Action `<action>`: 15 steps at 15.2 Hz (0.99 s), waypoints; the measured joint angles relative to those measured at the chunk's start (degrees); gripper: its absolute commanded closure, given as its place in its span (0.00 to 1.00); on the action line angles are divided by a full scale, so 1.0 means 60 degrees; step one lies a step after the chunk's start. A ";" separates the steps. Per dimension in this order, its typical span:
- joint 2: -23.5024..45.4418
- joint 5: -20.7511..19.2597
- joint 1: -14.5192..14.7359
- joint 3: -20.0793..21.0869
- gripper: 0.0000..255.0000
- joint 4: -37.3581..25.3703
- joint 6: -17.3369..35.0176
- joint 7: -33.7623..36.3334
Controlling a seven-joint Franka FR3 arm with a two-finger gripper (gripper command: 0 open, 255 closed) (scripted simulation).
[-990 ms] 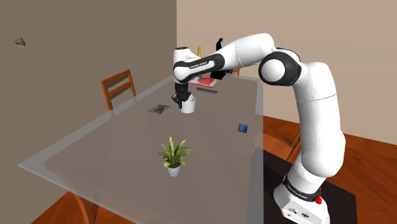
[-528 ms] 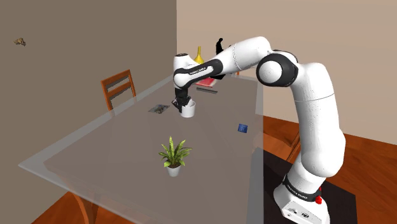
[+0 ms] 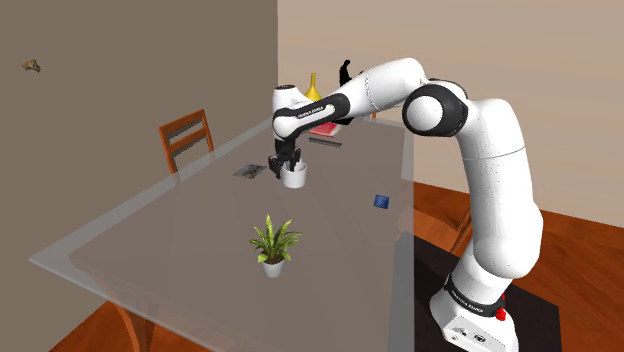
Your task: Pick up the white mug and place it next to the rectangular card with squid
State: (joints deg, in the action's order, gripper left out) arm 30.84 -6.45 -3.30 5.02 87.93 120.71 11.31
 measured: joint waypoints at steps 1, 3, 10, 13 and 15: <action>0.0000 0.0000 0.0000 0.0000 0.00 0.0000 0.0000 0.0000; 0.0000 0.0000 0.0000 0.0000 0.00 -0.0001 0.0000 0.0000; -0.0447 0.0066 0.0024 0.0044 0.00 -0.0485 -0.0919 -0.0038; -0.0459 0.0069 0.0021 0.0044 0.00 -0.0510 -0.0964 -0.0045; -0.0463 0.0069 0.0020 0.0044 0.00 -0.0510 -0.0970 -0.0046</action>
